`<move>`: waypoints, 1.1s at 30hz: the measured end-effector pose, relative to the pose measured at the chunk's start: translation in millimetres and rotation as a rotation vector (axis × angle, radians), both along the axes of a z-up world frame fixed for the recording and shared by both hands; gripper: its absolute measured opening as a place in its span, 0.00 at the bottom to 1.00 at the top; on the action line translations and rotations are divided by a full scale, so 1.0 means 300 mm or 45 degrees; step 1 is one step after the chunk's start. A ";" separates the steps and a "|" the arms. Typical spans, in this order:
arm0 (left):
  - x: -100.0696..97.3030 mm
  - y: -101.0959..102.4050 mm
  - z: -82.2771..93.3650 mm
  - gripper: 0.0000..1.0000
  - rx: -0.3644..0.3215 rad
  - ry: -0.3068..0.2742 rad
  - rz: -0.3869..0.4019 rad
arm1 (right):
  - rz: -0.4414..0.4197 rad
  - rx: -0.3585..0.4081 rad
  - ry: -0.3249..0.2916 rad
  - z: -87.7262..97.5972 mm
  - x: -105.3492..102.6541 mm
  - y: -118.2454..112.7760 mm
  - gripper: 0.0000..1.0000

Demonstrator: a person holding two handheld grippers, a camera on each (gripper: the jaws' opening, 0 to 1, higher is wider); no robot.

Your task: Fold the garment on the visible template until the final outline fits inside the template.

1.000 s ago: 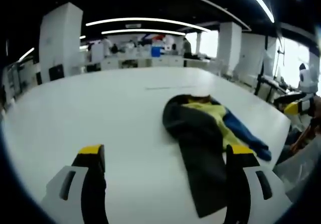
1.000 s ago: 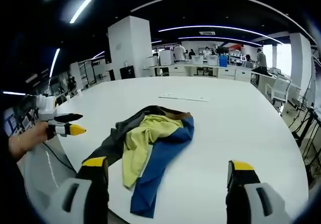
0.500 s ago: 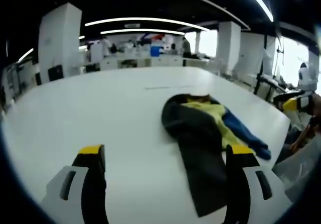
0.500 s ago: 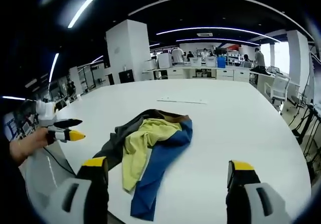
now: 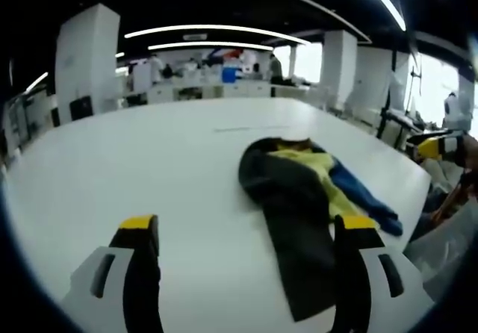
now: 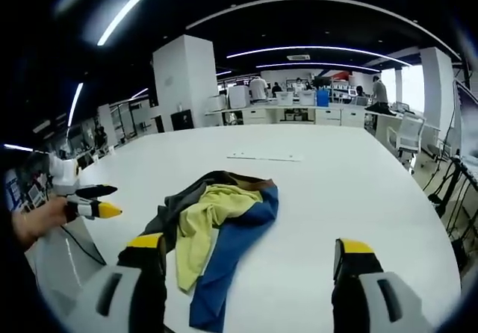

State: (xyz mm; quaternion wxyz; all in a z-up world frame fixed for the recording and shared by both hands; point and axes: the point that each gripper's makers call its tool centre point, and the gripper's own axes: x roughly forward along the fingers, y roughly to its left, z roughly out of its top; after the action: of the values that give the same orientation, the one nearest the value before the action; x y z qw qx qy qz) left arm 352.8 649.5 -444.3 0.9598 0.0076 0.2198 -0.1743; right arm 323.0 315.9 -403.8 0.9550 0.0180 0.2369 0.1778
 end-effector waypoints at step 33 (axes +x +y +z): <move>0.013 -0.123 0.045 0.78 -0.036 -0.004 -0.171 | 0.064 0.018 0.051 -0.099 0.063 0.041 0.72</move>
State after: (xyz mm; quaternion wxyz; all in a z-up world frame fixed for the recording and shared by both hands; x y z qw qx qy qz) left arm 356.7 612.6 -430.8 0.9463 0.0088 0.2148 -0.2414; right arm 341.8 328.1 -433.4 0.9451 0.0224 0.2551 0.2031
